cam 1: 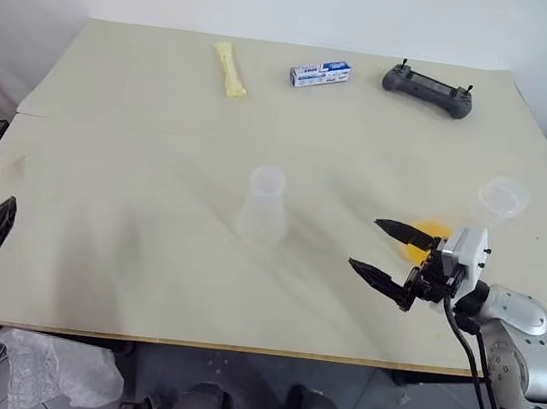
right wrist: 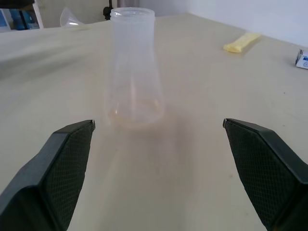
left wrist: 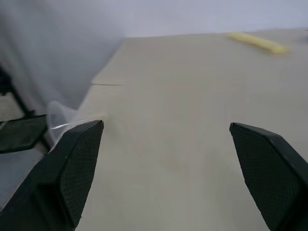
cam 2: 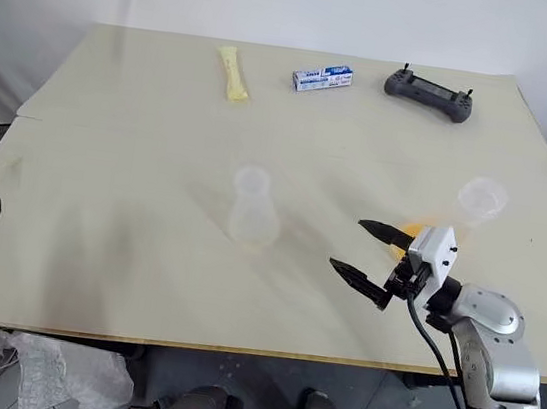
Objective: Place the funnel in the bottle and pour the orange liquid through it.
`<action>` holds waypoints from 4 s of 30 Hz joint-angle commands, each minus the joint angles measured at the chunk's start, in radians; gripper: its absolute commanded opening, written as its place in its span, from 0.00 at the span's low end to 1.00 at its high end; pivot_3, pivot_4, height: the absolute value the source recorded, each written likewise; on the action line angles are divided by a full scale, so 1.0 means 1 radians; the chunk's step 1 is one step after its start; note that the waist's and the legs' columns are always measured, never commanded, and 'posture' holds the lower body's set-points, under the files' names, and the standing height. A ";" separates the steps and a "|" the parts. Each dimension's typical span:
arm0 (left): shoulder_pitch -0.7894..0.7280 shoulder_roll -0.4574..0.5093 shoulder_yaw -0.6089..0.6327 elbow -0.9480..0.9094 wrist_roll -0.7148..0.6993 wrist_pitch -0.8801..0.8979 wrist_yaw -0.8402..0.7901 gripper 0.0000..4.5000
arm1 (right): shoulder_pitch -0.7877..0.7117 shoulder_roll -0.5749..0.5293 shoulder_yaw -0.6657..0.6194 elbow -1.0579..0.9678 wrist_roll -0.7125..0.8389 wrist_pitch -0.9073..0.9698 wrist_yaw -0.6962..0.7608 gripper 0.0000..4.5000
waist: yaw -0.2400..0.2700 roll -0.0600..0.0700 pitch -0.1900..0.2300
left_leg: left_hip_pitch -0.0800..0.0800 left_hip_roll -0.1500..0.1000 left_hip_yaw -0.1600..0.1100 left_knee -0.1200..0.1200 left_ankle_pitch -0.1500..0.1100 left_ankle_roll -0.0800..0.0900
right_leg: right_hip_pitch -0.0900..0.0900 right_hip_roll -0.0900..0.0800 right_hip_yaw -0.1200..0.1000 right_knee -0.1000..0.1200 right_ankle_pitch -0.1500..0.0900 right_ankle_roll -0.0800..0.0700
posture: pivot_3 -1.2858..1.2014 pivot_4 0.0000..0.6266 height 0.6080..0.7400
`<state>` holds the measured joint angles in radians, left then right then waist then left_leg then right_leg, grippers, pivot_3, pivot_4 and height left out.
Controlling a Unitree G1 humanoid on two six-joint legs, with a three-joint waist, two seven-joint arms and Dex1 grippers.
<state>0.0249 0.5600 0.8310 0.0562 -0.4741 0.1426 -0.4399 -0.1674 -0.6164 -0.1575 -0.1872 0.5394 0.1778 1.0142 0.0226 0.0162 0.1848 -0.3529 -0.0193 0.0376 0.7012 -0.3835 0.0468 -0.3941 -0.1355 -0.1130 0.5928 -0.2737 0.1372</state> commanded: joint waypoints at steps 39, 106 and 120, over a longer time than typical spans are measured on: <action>-0.732 0.315 -0.266 1.097 0.207 -0.204 0.283 0.99 | 0.132 -0.032 -0.078 -0.148 0.032 0.044 -0.049 1.00 | -0.001 -0.005 -0.002 | 0.000 -0.001 0.002 0.000 0.000 0.000 | -0.001 0.001 -0.007 0.003 0.000 0.001 | 0.52 0.24 1.00; -0.760 0.231 -0.405 0.826 0.140 -0.081 -0.178 0.01 | 0.114 -0.030 -0.078 -0.108 0.007 0.008 -0.082 1.00 | -0.003 -0.008 -0.002 | 0.000 -0.001 0.003 0.001 0.001 0.001 | -0.001 0.001 -0.007 0.004 0.000 0.001 | 0.52 0.24 1.00; -0.698 0.155 -0.545 0.272 0.020 0.008 -0.523 0.01 | 0.115 -0.035 -0.094 -0.109 0.010 -0.025 -0.081 1.00 | 0.000 -0.008 -0.002 | 0.000 -0.001 0.002 0.002 0.001 0.001 | -0.001 0.001 -0.007 0.004 0.000 0.001 | 0.52 0.24 1.00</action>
<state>-0.6382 0.6950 0.2893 0.3592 -0.4395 0.1934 -0.9099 -0.0537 -0.6429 -0.2137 -0.2675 0.5361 0.1742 0.9315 0.0226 0.0086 0.1830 -0.3530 -0.0201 0.0399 0.7034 -0.3829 0.0474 -0.3945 -0.1343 -0.1197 0.5965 -0.2734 0.1379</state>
